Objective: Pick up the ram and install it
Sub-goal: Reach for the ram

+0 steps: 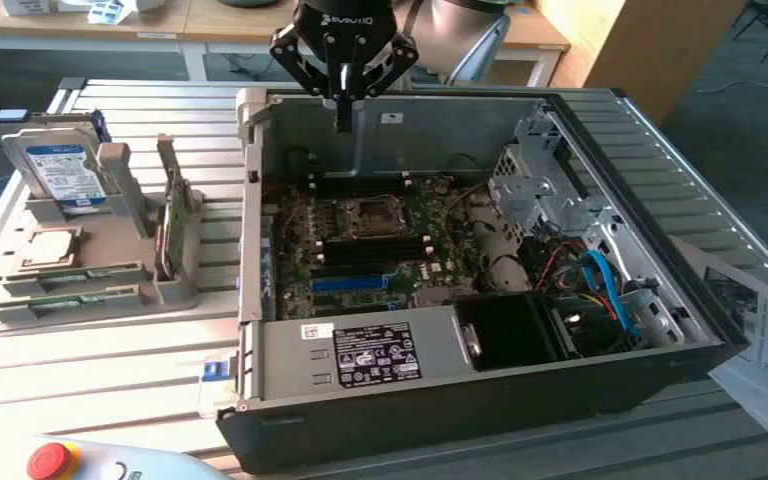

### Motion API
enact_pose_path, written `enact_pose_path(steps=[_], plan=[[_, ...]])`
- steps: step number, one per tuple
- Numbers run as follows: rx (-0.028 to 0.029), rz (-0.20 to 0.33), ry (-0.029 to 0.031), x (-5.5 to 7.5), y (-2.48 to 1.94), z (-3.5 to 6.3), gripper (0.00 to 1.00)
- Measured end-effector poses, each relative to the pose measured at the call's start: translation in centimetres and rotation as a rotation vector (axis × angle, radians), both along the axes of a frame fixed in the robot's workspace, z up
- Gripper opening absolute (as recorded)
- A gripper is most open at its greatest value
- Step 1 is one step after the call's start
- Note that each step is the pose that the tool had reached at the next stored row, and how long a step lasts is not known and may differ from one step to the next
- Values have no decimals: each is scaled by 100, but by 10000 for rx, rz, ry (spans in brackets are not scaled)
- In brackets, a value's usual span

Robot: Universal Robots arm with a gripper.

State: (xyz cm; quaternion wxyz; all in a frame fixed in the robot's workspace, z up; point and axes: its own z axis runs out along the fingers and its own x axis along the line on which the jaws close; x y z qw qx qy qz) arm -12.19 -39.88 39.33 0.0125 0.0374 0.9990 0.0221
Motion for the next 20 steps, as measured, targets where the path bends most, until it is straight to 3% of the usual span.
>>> enact_pose_path(steps=[20], plan=[[0, 0, 0, 0, 0, 0, 10]])
